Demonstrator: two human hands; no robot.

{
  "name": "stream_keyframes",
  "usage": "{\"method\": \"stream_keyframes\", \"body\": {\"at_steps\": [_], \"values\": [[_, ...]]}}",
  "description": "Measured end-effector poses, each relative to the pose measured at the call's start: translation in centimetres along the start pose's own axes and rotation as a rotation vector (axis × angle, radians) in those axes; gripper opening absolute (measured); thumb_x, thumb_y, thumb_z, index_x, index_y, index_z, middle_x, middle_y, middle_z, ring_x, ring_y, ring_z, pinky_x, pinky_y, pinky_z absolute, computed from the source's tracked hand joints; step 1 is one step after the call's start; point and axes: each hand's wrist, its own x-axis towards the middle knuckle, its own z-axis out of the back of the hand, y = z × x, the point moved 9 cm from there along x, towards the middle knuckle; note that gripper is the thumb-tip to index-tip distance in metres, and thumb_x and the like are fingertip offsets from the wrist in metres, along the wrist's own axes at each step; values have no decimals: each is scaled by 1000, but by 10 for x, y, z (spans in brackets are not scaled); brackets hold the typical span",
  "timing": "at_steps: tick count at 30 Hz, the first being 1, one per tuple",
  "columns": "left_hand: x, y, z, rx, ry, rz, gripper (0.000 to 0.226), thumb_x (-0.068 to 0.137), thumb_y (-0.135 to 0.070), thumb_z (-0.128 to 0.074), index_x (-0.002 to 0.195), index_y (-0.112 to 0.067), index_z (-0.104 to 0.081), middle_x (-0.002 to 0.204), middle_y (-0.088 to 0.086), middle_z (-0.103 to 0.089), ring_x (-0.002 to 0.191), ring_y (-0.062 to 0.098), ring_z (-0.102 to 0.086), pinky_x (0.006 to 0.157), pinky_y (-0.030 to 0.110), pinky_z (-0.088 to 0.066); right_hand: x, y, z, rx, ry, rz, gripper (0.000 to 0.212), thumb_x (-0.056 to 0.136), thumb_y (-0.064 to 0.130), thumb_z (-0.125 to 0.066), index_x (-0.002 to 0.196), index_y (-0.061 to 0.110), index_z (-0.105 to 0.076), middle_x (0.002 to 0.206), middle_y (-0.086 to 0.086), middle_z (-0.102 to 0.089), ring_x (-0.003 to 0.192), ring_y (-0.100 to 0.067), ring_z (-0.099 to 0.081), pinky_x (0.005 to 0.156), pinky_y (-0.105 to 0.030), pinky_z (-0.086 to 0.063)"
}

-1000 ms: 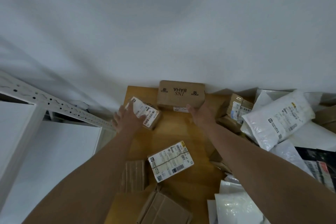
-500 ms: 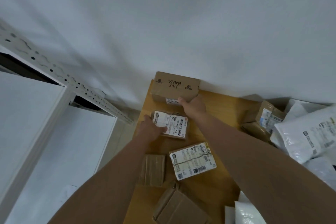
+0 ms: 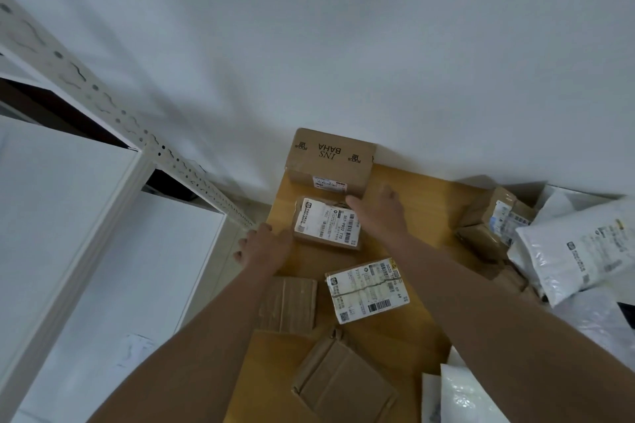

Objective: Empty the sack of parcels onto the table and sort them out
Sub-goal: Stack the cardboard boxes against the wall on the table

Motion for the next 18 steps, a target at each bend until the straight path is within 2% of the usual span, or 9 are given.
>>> {"method": "stream_keyframes", "body": {"at_steps": [4, 6, 8, 10, 12, 14, 16, 18], "values": [[-28, 23, 3, 77, -41, 36, 65, 89, -53, -43, 146, -24, -36, 154, 10, -28, 143, 33, -19, 114, 57, -14, -59, -2, 4, -472, -68, 344, 65, 91, 52, -49, 144, 16, -32, 153, -12, -31, 146, -34, -20, 116, -50, -24], [-50, 13, 6, 74, -145, -111, 59, 89, -47, -47, 143, -25, -39, 153, 5, -29, 142, 28, -20, 115, 50, -15, -86, -19, 0, -544, -29, 358, 68, 92, 58, -43, 148, 22, -27, 157, -9, -24, 148, -33, -13, 118, -50, -17], [-81, -15, 0, 58, -180, -358, 45, 94, -39, -45, 135, -23, -46, 141, 3, -40, 130, 24, -34, 108, 40, -30, -100, -49, 3, -467, 4, 191, 76, 90, 66, -44, 150, 26, -22, 157, -7, -23, 145, -33, -20, 116, -49, -23], [-106, -40, -19, 24, -92, -498, 35, 99, -35, -38, 126, -19, -54, 125, 1, -55, 110, 18, -51, 91, 32, -43, -102, -78, 4, -345, 45, 36, 80, 88, 70, -44, 150, 28, -16, 146, -8, -38, 130, -29, -43, 107, -47, -41], [-121, -50, -34, -77, 27, -438, 31, 101, -33, -38, 123, -20, -56, 110, 0, -63, 90, 12, -57, 73, 26, -45, -105, -97, 1, -165, 125, -53, 78, 90, 67, -46, 149, 26, -16, 122, -4, -59, 102, -17, -63, 85, -39, -56], [-128, -52, -50, -167, 111, -351, 33, 101, -30, -41, 129, -18, -55, 116, 3, -64, 87, 11, -55, 68, 24, -42, -111, -106, 3, 19, 181, -98, 65, 95, 56, -50, 145, 20, -30, 99, 5, -67, 83, -9, -66, 71, -30, -56], [-131, -57, -62, -203, 146, -343, 35, 100, -25, -44, 133, -15, -54, 122, 4, -62, 90, 11, -56, 66, 22, -44, -114, -108, 11, 91, 177, -77, 48, 98, 46, -50, 136, 17, -43, 92, 9, -65, 81, -7, -64, 71, -29, -55], [-139, -70, -65, -206, 110, -418, 33, 99, -20, -46, 129, -14, -58, 124, 4, -61, 96, 14, -59, 72, 23, -49, -117, -115, 24, 117, 133, -63, 35, 100, 39, -50, 126, 16, -48, 96, 5, -65, 84, -9, -64, 75, -33, -56]]}}
